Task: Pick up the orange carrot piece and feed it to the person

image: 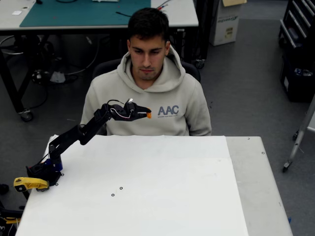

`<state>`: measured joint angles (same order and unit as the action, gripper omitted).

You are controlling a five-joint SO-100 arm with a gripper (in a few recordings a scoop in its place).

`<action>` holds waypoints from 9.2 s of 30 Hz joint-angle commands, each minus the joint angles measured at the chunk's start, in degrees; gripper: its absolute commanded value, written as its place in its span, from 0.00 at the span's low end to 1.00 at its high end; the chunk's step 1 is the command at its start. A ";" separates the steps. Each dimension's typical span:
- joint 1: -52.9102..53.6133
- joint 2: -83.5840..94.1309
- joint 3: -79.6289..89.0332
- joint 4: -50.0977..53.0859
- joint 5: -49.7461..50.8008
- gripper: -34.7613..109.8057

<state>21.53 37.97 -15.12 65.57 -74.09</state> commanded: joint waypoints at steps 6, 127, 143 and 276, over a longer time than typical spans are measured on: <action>-4.75 2.46 -3.87 -18.63 -2.81 0.22; -10.46 6.68 15.56 -68.47 -9.49 0.42; -4.66 6.24 16.44 -68.47 -8.88 0.42; -25.31 148.89 182.72 -1.85 69.08 0.23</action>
<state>-2.46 185.27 171.30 62.84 -5.19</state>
